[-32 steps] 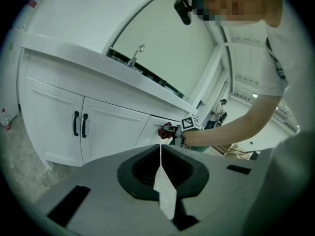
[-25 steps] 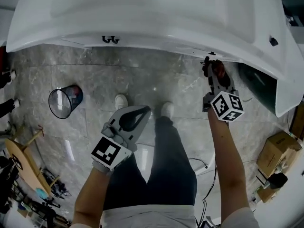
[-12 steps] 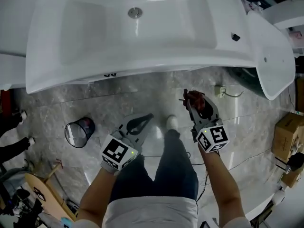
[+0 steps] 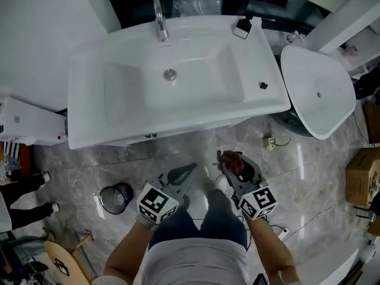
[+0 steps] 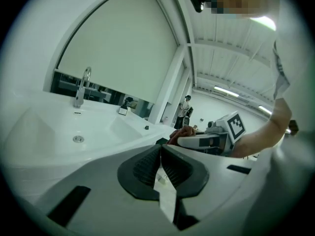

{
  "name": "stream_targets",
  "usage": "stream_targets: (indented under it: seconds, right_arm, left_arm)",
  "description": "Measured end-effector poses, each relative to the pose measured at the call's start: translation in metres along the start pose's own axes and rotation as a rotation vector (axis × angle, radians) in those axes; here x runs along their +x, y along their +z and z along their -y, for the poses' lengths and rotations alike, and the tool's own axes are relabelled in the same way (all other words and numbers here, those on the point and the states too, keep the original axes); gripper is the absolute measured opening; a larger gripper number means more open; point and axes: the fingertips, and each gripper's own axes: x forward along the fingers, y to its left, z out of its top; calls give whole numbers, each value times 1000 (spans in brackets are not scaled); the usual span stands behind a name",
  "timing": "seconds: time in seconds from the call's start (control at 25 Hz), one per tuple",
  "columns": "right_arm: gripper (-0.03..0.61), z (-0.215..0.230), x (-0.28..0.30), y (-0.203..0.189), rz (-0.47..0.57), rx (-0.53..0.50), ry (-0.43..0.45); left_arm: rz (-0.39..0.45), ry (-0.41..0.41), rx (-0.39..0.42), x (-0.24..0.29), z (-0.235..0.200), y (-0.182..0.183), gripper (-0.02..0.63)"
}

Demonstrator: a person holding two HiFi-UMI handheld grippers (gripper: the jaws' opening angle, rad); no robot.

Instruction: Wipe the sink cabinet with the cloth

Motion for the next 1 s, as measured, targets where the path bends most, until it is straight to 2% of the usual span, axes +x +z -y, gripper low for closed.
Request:
stream_targets:
  seconds: [0.32, 0.56, 0.76, 1.0]
  right_arm:
    - [158, -24, -29, 98, 117, -5, 59]
    - [158, -49, -54, 170, 214, -33, 132]
    - [158, -70, -70, 210, 279, -67, 184]
    - [158, -90, -71, 245, 326, -133, 257]
  left_arm:
    - [75, 48, 14, -20, 27, 77, 12]
    - [165, 77, 89, -38, 52, 144, 12]
    - [254, 117, 129, -62, 66, 188, 12]
    - [317, 161, 157, -80, 70, 216, 12]
